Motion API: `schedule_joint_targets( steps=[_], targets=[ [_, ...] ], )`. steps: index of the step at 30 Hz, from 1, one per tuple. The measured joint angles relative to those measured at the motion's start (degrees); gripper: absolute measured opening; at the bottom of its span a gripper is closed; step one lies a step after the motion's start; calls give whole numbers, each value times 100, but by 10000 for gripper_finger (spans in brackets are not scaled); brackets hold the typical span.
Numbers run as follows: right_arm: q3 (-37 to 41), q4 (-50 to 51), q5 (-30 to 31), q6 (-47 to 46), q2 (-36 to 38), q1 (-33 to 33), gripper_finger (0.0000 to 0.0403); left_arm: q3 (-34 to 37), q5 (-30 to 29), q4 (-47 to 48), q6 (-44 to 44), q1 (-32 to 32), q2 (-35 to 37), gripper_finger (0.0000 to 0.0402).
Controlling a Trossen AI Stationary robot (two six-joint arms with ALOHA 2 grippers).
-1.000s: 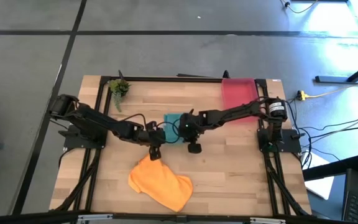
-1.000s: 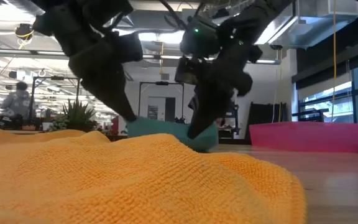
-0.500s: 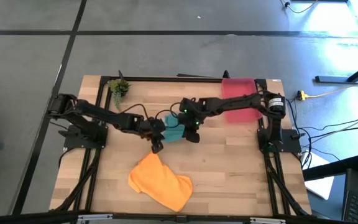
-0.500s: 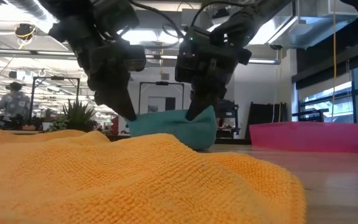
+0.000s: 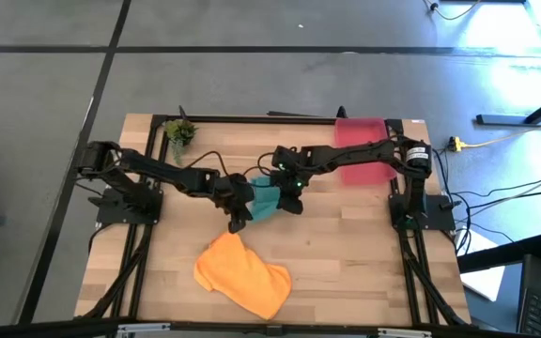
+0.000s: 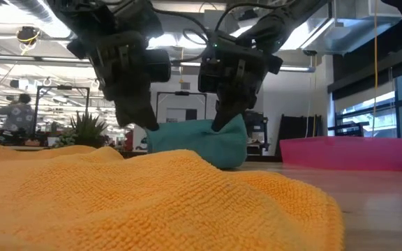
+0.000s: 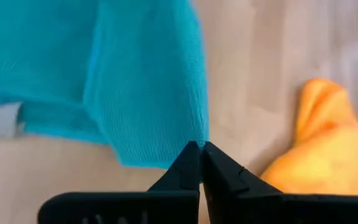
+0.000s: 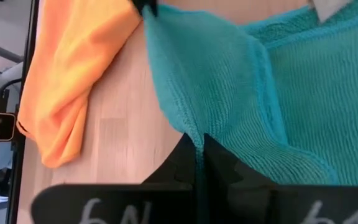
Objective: Roll microfiber towels into tight, uniform cylinder then place into a basket
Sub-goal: Roll the blue microfiber cloth on the table
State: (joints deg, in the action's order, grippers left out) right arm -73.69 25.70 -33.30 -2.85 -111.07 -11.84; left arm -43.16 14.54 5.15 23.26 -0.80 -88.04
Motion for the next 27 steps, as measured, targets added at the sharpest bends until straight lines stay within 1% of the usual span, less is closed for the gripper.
schedule_joint_targets(
  steps=[3, 6, 9, 15, 18, 20, 21, 25, 27],
  targets=[
    [4, -3, 1, 6, -4, -4, 9, 9, 148, -192, -276, 7, -19, 0],
    [4, 37, 18, 6, -4, -9, 9, 4, 117, -279, -418, -60, -19, 0],
    [4, 54, 22, 6, -4, -9, 9, 4, 37, -328, -292, -182, -19, 0],
    [4, 74, 23, -17, -4, -9, 9, 3, -25, -455, -88, -495, -242, 0],
    [4, 107, 18, -144, -4, -27, 9, 8, 26, -410, -51, -658, -309, 0],
    [4, 176, -113, -142, -4, -46, 9, 2, 252, -488, -5, -757, -304, 0],
    [4, 213, -219, -140, -4, -68, 9, 2, 461, -506, 10, -801, -303, 0],
    [4, 280, -455, -155, -4, -169, 9, 2, 1530, -726, -25, -931, -303, 0],
    [4, 286, -501, -166, -4, -231, 9, 2, 1914, -868, -98, -958, -303, 0]
  ],
)
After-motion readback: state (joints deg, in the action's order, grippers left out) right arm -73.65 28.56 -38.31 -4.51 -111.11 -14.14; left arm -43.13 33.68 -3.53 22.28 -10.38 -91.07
